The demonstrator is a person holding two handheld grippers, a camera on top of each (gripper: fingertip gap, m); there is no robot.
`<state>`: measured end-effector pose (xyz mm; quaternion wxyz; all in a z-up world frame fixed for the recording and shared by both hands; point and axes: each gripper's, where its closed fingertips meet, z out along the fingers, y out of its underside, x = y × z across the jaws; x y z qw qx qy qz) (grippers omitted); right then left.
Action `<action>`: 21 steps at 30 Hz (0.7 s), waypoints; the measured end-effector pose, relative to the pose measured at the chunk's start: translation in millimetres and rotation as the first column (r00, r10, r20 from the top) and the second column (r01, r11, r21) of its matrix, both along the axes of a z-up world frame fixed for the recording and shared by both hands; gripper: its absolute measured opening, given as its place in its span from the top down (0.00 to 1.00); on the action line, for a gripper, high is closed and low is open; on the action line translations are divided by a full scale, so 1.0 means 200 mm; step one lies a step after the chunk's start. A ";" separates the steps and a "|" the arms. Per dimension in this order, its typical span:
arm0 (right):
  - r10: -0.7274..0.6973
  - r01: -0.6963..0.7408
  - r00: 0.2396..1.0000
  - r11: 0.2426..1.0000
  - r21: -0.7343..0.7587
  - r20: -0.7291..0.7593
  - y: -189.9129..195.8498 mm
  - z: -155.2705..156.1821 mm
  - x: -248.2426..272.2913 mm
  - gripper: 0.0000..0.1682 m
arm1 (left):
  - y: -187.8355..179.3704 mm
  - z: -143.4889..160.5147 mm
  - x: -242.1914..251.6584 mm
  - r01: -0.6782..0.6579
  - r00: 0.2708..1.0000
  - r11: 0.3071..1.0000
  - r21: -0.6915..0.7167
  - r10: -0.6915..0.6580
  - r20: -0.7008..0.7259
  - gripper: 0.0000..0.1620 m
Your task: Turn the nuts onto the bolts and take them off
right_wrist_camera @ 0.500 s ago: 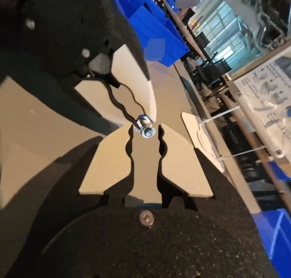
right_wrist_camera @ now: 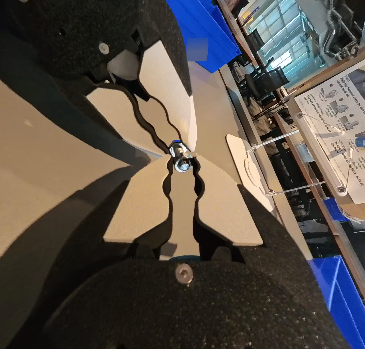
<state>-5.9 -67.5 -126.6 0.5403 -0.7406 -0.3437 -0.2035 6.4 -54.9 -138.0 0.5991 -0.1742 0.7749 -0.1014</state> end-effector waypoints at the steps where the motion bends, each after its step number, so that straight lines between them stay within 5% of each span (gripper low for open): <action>1: -0.003 0.003 1.000 1.000 -0.009 0.000 0.00 -0.01 0.00 0.89 | 0.00 -0.01 0.00 0.003 1.000 1.000 -0.001 -0.003 -0.002 0.88; 21: 0.024 -0.025 0.998 1.000 -0.001 -0.065 0.00 0.02 -0.04 0.89 | 0.05 0.00 0.03 -0.036 0.999 0.995 -0.097 0.038 0.021 0.84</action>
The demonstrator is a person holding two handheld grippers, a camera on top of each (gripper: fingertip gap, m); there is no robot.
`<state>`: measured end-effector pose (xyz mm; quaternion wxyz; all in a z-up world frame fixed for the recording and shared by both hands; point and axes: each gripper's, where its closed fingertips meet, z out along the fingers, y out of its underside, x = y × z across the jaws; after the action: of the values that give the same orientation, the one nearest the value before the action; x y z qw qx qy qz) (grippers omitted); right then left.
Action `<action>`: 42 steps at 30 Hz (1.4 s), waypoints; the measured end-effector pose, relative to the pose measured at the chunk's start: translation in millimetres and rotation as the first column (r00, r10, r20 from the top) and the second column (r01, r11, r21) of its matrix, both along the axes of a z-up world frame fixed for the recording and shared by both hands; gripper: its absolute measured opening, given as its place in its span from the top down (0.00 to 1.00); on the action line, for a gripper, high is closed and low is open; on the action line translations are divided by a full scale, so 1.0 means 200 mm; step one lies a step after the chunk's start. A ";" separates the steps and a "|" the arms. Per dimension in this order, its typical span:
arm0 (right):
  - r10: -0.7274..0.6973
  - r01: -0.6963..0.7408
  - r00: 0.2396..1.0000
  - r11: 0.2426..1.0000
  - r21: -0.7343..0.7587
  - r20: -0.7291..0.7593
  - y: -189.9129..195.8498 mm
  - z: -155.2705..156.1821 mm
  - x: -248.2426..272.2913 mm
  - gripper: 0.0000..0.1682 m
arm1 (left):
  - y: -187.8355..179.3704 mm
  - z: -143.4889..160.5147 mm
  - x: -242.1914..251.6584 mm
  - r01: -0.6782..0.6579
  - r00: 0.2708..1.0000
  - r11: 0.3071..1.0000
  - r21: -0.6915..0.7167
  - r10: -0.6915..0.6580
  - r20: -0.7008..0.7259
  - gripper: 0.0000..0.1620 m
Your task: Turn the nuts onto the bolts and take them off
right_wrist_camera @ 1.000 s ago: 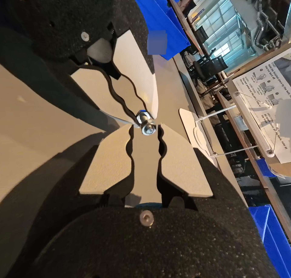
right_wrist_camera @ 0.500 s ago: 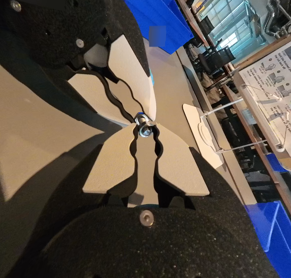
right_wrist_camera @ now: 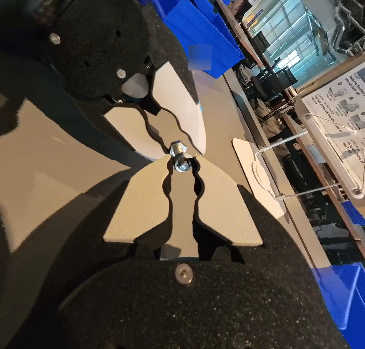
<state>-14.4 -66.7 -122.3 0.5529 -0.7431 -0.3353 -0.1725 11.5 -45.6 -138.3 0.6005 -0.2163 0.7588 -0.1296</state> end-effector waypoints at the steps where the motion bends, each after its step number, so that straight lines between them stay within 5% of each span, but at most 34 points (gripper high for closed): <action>1: 0.002 -0.002 1.000 1.000 0.001 0.001 0.00 0.00 0.00 0.89 | 0.00 0.00 0.00 0.002 1.000 1.000 -0.002 -0.002 0.003 0.84; 31: 0.016 -0.016 1.000 1.000 -0.011 0.014 0.02 -0.03 -0.02 0.89 | 0.00 -0.06 -0.02 -0.014 0.998 0.999 0.048 0.017 -0.067 0.90; 37: -0.011 0.008 0.996 0.999 -0.034 -0.085 0.03 -0.04 -0.01 0.89 | 0.03 -0.03 -0.01 -0.079 0.996 0.985 0.153 0.084 -0.033 0.90; 42: -0.050 0.024 0.941 0.996 -0.082 -0.334 0.05 -0.01 -0.01 0.89 | 0.06 0.02 -0.01 -0.120 0.993 0.968 0.219 0.117 0.026 0.90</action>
<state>-16.5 -57.2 -123.9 0.5698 -0.7883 -0.2286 -0.0406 8.6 -33.7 -134.5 0.6322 -0.1924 0.7505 -0.0098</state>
